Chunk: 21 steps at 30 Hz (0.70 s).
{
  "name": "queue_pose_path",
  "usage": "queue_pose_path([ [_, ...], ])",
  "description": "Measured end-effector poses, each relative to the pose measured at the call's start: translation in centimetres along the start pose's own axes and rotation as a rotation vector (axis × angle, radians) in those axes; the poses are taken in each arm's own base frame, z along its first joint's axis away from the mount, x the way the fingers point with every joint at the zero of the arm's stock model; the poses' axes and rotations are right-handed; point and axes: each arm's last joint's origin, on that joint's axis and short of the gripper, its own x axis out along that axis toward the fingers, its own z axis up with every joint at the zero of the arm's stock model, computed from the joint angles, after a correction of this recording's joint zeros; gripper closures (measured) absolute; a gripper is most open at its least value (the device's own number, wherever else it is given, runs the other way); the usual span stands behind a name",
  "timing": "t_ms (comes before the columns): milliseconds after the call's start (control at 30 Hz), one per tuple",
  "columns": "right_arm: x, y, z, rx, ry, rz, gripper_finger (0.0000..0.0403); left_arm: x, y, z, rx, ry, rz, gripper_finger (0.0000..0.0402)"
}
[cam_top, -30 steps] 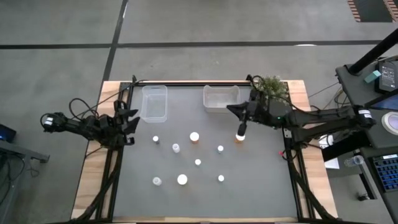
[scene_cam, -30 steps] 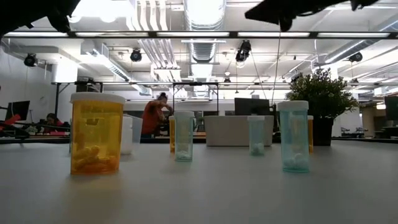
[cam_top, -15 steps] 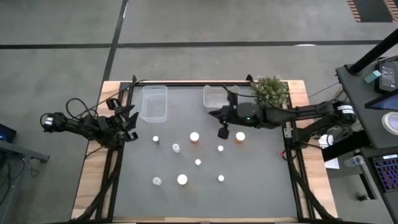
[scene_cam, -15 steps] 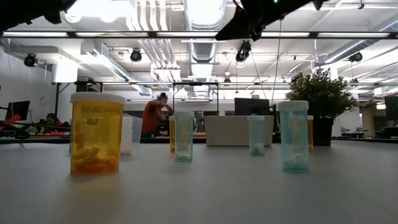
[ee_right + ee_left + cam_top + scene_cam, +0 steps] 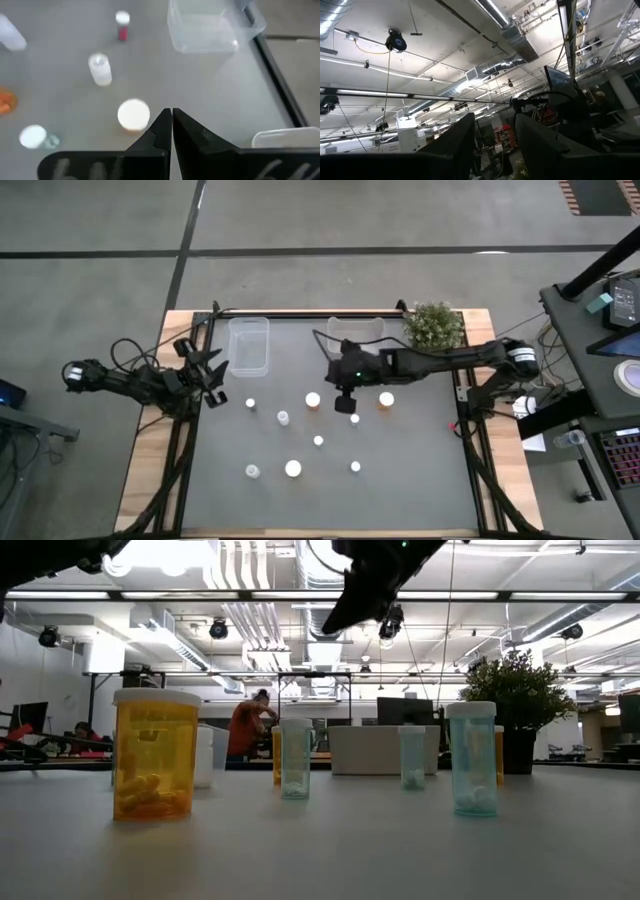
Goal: Pick and place medicine bottles into bin by pill shape (circle, oval)
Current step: Put the top left orange capsule bottle into the gray bin
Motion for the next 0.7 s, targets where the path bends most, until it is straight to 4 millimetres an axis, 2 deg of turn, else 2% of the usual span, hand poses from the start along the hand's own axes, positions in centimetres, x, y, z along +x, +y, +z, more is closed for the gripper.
queue_pose_path([
  [233, 3.3, 0.5, -0.2, -0.051, 0.058, 0.006, 0.0393, 0.6, -0.9, -0.6, -0.077, 0.055, -0.04, 0.0272],
  [367, 4.8, 0.7, -0.1, -0.078, 0.073, 0.059, 0.037, 1.1, -1.3, -0.8, -0.133, 0.083, -0.056, 0.0272],
  [467, 5.6, 0.7, 0.0, -0.073, 0.094, 0.08, 0.0332, 1.5, -1.4, -0.6, -0.156, 0.09, -0.057, 0.0272],
  [700, 7.3, 0.9, -0.6, -0.05, 0.139, 0.084, 0.0207, 1.8, -1.6, -0.7, -0.152, 0.094, -0.055, 0.0272],
])
